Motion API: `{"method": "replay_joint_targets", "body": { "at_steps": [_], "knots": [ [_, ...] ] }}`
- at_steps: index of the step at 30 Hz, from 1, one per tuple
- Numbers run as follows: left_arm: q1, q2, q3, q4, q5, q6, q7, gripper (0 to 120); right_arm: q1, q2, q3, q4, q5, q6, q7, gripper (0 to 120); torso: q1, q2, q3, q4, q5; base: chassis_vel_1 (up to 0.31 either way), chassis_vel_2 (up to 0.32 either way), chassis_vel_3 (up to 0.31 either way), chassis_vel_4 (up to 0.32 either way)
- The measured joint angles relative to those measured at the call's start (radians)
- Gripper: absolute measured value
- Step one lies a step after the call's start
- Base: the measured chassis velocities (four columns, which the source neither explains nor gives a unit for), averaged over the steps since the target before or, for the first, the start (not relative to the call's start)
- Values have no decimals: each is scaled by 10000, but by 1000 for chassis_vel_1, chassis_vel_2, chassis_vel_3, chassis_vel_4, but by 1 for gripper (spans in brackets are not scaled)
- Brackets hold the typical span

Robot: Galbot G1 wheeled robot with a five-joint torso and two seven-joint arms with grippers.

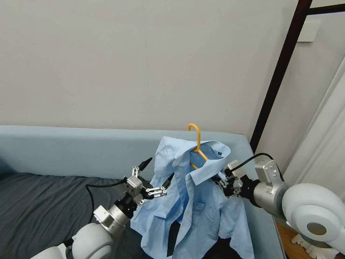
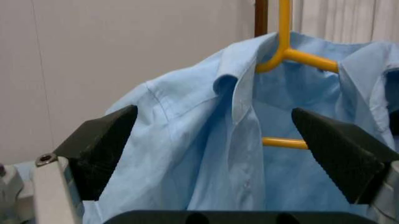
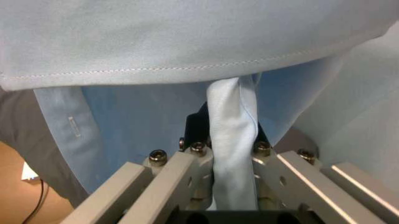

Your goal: Pick up the clothes from the sofa and hang them on the clothes hanger.

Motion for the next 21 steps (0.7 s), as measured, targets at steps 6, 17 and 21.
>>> {"method": "replay_joint_targets", "body": {
  "at_steps": [6,17,21],
  "knots": [
    [-72,-468,233,90,-217,357,-460,88,12,36,0,29,95,-1,37,2,-1,0,0,-1,0,0,0,0,0],
    [1137,-49,-1286,486,567,64,-957,91,222,74,71,-306,314,-1,66,2,0,0,0,5,-2,0,0,0,0],
    [633,67,-1251,1056,915,112,-849,98,269,140,68,-196,438,-1,82,2,0,0,0,1,0,0,0,0,0]
  ]
}}
